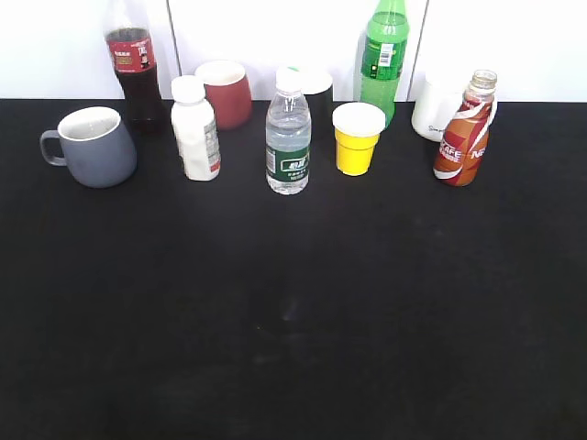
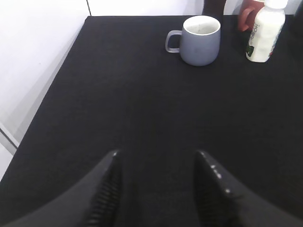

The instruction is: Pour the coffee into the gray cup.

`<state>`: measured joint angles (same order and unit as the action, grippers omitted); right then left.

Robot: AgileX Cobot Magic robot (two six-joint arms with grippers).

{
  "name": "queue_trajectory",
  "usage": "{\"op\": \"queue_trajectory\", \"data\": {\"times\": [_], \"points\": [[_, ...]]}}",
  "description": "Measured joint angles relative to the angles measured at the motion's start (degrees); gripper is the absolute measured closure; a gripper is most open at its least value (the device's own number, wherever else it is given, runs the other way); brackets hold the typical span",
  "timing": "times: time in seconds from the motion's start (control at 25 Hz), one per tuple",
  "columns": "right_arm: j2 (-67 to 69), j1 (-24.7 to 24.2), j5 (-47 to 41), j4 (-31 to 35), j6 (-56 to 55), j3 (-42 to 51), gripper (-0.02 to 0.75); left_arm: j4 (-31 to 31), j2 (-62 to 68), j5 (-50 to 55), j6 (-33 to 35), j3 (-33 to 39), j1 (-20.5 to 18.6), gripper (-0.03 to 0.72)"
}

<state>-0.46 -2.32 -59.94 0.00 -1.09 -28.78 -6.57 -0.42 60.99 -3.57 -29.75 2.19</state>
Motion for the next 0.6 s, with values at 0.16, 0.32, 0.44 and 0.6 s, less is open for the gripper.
{"op": "queue_trajectory", "data": {"times": [0.16,0.32,0.44,0.6], "points": [[-0.06,0.0,0.0,0.0,0.0,0.0,0.183,0.0,0.0,0.0,0.0,0.0,0.0,0.372],[-0.06,0.0,0.0,0.0,-0.02,0.0,0.183,0.0,0.0,0.0,0.0,0.0,0.0,0.417],[-0.06,0.0,0.0,0.0,-0.02,0.0,0.183,0.0,0.0,0.0,0.0,0.0,0.0,0.427],[-0.06,0.0,0.0,0.0,-0.02,0.0,0.183,0.0,0.0,0.0,0.0,0.0,0.0,0.449]]}}
